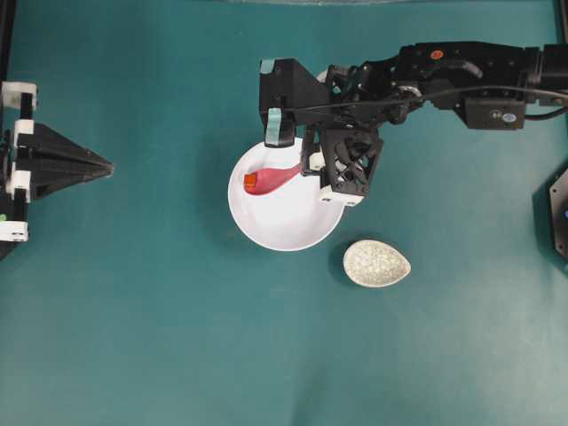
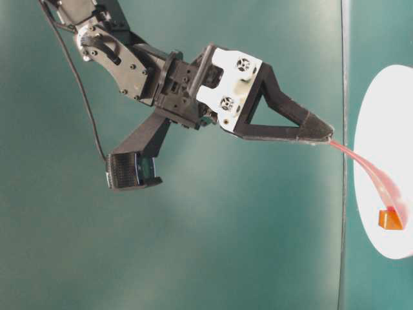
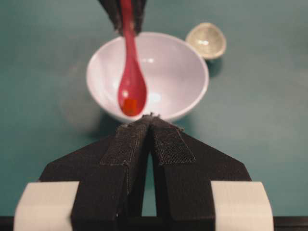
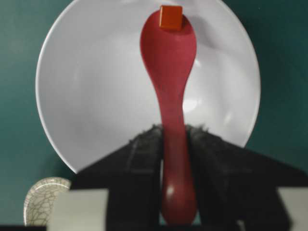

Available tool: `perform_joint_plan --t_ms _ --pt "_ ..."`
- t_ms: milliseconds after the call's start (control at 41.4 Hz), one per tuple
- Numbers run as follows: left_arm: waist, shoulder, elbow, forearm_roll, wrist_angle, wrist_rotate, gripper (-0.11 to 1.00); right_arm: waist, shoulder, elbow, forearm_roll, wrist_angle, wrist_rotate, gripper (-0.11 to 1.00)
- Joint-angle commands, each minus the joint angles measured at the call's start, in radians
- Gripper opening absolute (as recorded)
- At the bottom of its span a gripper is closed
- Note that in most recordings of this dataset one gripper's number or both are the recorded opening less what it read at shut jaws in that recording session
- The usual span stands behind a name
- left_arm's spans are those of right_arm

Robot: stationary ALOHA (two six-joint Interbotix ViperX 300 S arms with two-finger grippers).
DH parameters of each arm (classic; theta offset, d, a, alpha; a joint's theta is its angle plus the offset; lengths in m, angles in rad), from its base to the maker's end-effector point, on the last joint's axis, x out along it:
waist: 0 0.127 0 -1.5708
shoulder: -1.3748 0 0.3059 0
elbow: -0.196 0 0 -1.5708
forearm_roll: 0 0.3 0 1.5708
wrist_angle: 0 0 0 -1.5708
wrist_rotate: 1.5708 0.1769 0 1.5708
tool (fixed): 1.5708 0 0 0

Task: Grip the spoon and scoop the red block from the bowl with right arm.
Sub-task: 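Raise the spoon with the red cube above the bowl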

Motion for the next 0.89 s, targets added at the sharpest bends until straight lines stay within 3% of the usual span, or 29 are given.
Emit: perform_joint_plan --t_ms 0,435,870 --pt "0.002 0.009 -0.028 0.002 -0.009 -0.002 0.00 0.003 -0.043 -0.014 -0.002 -0.002 0.003 0.24" --pt "0.002 0.009 -0.028 0.002 -0.006 -0.003 0.00 0.003 -0.132 0.087 0.002 -0.107 0.005 0.24" --pt "0.002 0.009 -0.028 0.002 -0.005 -0.003 0.00 0.021 -0.253 0.308 0.009 -0.456 0.005 0.24"
